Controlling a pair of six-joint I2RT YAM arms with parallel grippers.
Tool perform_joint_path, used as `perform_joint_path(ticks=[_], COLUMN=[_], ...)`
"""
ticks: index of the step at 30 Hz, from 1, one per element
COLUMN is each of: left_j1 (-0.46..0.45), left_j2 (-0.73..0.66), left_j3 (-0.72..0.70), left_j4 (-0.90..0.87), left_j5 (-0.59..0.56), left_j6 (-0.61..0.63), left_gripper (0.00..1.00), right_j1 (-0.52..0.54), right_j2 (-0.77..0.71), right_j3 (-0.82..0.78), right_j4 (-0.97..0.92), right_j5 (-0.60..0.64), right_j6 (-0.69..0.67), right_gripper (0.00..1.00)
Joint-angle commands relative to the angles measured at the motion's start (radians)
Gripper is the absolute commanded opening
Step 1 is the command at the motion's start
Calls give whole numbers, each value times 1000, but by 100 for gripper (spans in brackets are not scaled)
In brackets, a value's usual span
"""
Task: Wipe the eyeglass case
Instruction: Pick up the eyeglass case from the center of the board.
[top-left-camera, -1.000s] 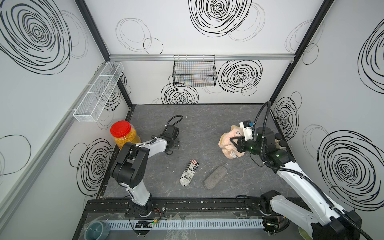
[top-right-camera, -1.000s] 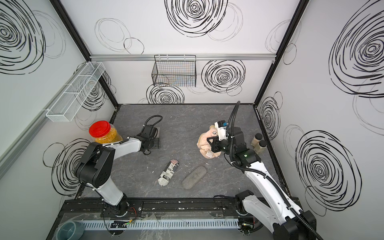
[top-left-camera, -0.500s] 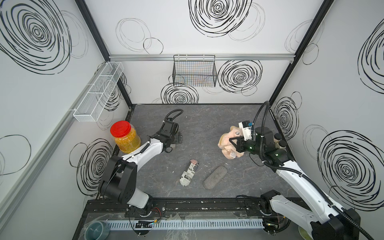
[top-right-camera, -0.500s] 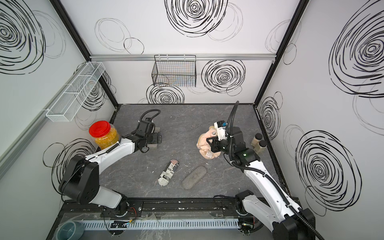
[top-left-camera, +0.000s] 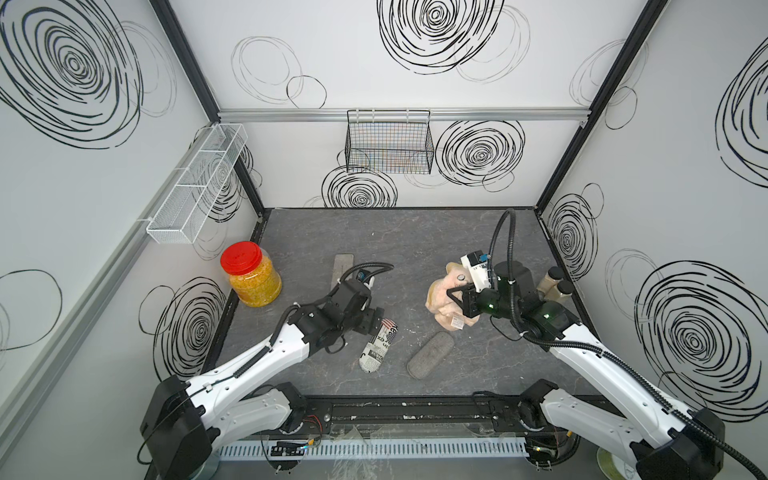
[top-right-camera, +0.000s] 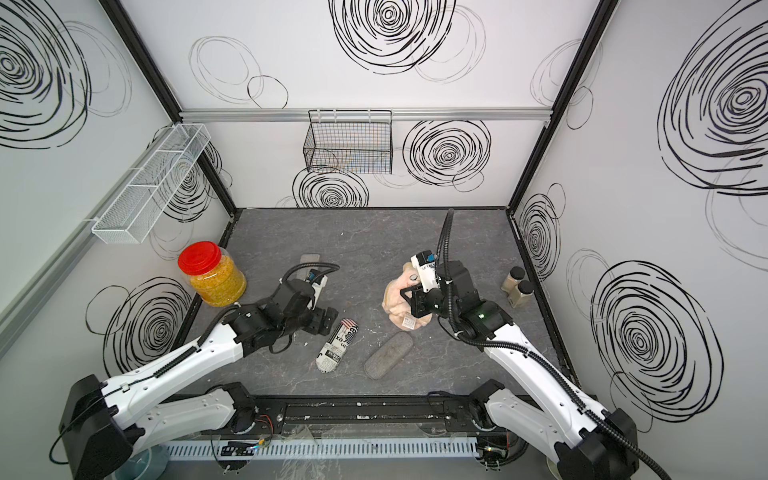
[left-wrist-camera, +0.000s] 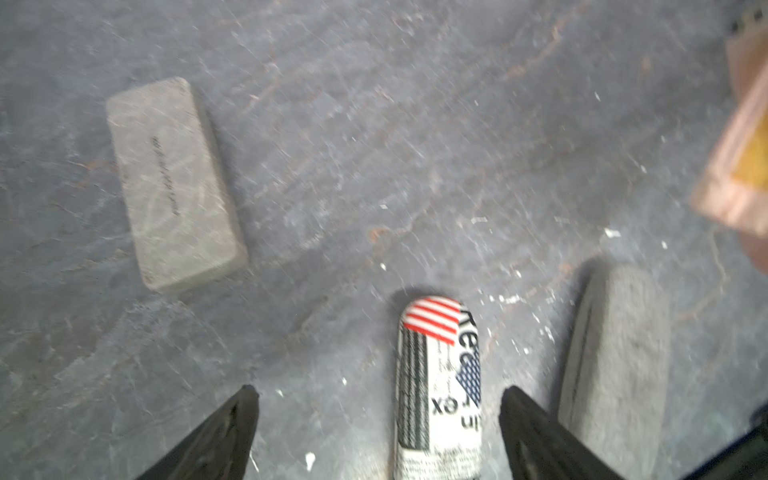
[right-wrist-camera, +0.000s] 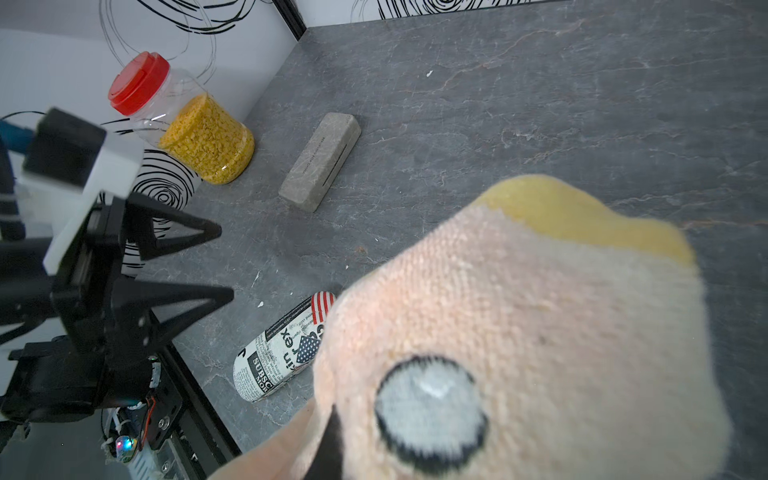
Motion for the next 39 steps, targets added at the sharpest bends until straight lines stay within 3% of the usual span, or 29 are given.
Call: perform_joint_path(ticks=[1, 7, 14, 31, 39], left_j1=[-96, -235, -327, -314, -327], left_j2=[-6, 77, 139, 243, 250], left_j3=[-36, -88, -154, -223, -239], left_j4=[-70, -48, -4, 182, 181], left_j5=[-82, -99, -86, -105, -129], left_j6=[-119, -203, -253, -238, -238], left_gripper=[92, 90, 84, 84, 71], right_j1=[7, 7, 9, 8, 7], right_j2=[-30, -47, -62, -62, -61], right_j3=[0, -2, -25, -53, -61], right_j4=[26, 8, 6, 20, 31], right_j5=[15, 13, 10, 5, 6], right_j6=[24, 23, 26, 34, 34], right_gripper=[1, 2, 2, 2, 2])
